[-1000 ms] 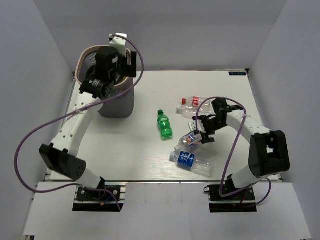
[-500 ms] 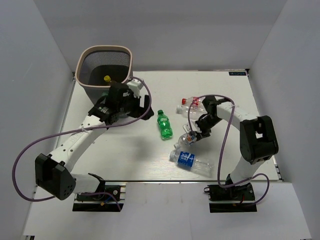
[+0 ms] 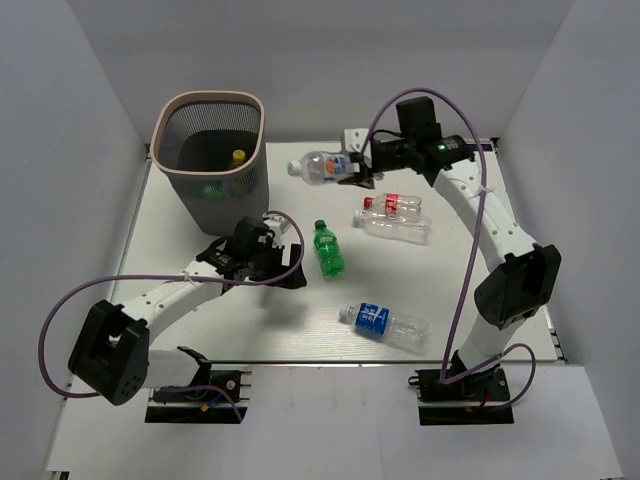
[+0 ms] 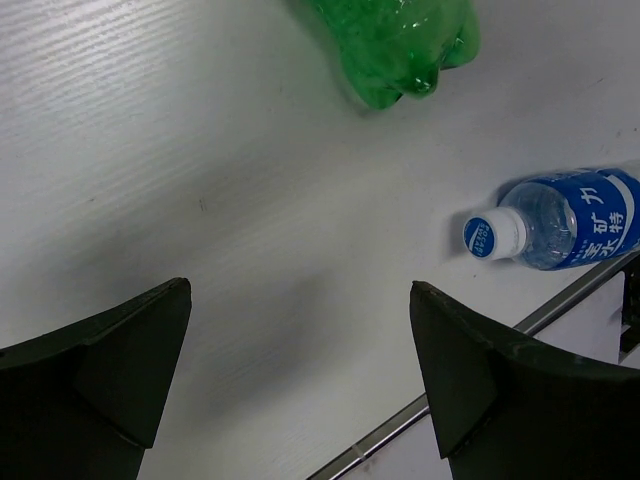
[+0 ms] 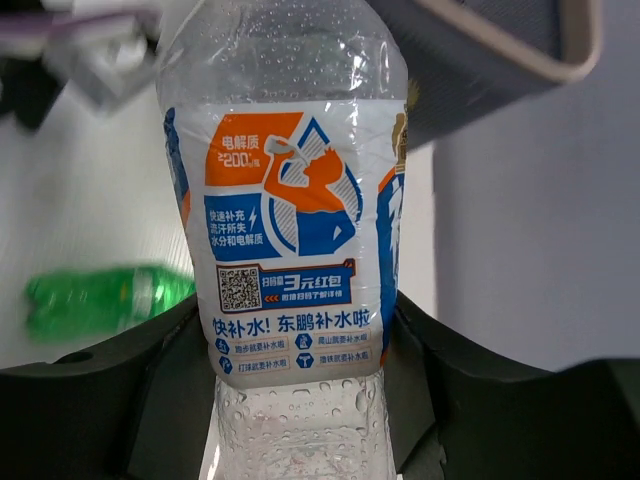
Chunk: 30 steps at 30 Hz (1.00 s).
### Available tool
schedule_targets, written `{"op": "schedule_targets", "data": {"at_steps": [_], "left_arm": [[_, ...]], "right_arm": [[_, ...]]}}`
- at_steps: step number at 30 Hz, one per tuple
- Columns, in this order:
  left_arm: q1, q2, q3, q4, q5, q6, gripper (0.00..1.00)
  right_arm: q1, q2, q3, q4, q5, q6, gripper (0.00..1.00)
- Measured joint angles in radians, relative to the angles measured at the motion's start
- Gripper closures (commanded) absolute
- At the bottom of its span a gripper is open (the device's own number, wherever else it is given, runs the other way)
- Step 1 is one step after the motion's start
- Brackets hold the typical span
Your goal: Put the plastic bottles in the bin
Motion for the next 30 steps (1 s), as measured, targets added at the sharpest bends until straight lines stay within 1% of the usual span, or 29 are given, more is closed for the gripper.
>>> {"op": "schedule_targets", "data": {"at_steps": [4, 8, 9, 11, 13, 15, 18, 19, 20, 23, 27, 30], "left_arm": [[-0.013, -0.013, -0.039, 0.036, 0.002, -0.026, 0.0], [-0.028, -0.018, -0.06, 0.067, 0.005, -0.048, 0.0], [-0.032, -0.019, -0.064, 0.072, 0.005, -0.052, 0.0], [-0.041, -0.027, -0.075, 0.077, 0.005, -0.061, 0.0], [-0.049, -0.035, -0.084, 0.085, 0.006, -0.065, 0.0], [-0.053, -0.047, -0.097, 0.092, 0.006, -0.072, 0.0], [-0.06, -0.054, -0.109, 0.097, 0.008, -0.078, 0.0], [-0.063, -0.054, -0.109, 0.098, 0.008, -0.08, 0.0], [-0.066, -0.054, -0.11, 0.1, 0.008, -0.08, 0.0], [-0.077, -0.054, -0.11, 0.099, 0.0, -0.082, 0.0], [-0.091, -0.058, -0.102, 0.092, -0.023, -0.084, 0.0], [-0.095, -0.058, -0.08, 0.092, -0.047, -0.087, 0.0]], "right_arm": [[0.092, 0.021, -0.007, 0.336, 0.004, 0.271, 0.92], [0.183, 0.107, 0.031, 0.699, 0.044, 0.488, 0.9], [0.2, 0.142, 0.063, 0.759, 0.062, 0.524, 0.9], [0.237, 0.241, 0.177, 0.871, 0.101, 0.592, 0.86], [0.264, 0.317, 0.263, 0.94, 0.13, 0.647, 0.83], [0.286, 0.374, 0.325, 1.015, 0.156, 0.69, 0.78], [0.317, 0.427, 0.346, 1.134, 0.187, 0.732, 0.65], [0.327, 0.451, 0.36, 1.173, 0.193, 0.743, 0.59], [0.337, 0.479, 0.38, 1.205, 0.201, 0.756, 0.41], [0.364, 0.573, 0.452, 1.269, 0.219, 0.789, 0.19], [0.391, 0.67, 0.486, 1.313, 0.24, 0.823, 0.1], [0.403, 0.682, 0.488, 1.329, 0.254, 0.828, 0.1]]}}
